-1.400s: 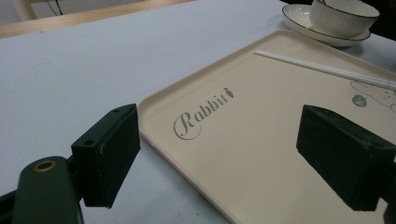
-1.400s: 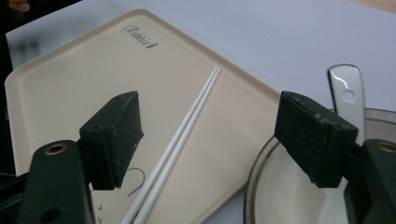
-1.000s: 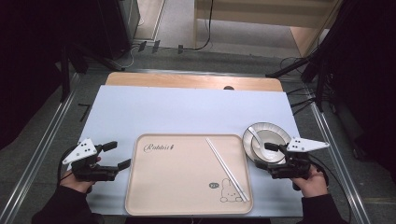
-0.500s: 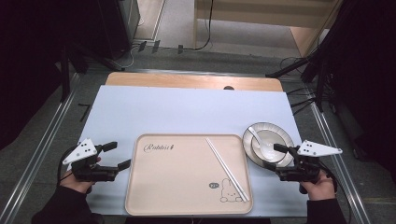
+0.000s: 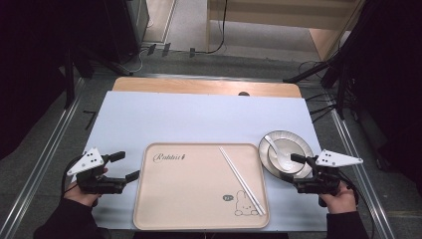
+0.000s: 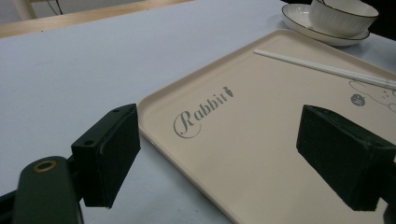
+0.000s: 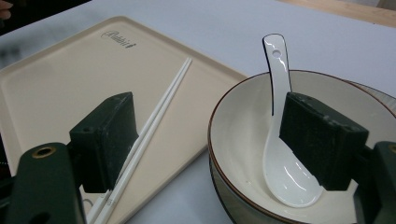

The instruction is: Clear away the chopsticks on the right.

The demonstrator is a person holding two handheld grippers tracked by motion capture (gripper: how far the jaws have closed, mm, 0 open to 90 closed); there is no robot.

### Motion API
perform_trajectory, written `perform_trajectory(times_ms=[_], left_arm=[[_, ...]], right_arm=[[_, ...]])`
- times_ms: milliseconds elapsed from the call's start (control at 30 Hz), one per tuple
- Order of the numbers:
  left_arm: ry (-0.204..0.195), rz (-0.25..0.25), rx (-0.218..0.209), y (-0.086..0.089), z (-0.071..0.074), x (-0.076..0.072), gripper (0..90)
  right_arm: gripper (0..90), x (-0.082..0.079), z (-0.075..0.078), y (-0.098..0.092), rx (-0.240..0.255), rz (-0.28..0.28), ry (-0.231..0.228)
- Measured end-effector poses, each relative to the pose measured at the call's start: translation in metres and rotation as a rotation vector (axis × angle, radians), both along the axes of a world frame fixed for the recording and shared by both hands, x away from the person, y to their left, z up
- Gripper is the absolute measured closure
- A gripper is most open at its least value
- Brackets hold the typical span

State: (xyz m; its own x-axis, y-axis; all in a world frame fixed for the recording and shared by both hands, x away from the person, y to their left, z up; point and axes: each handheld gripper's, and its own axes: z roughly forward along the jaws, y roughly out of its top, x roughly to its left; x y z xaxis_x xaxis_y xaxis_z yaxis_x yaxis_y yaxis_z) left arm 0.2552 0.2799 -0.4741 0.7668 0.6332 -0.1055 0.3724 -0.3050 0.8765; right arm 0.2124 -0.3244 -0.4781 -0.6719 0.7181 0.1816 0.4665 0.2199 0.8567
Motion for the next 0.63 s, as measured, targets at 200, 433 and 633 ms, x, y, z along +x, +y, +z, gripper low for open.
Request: perform_trajectory(times_ms=[200,433,633], left_arm=[[0.001,-0.002,0.0,0.0,0.0002,-0.0001,14.0],[-0.001,-0.005,-0.001,-0.0004,-0.0001,-0.0001,14.0],[-0.001,-0.004,-0.002,-0.0001,0.0001,-0.0001,14.0]], right_arm=[[19.6,0.0,0.0001,-0.0004,0.0,-0.001,0.0],[19.6,0.0,0.0,-0.0005,0.003,0.001,0.001],[19.6,0.0003,-0.0004,-0.0006,-0.001,-0.003,0.003]])
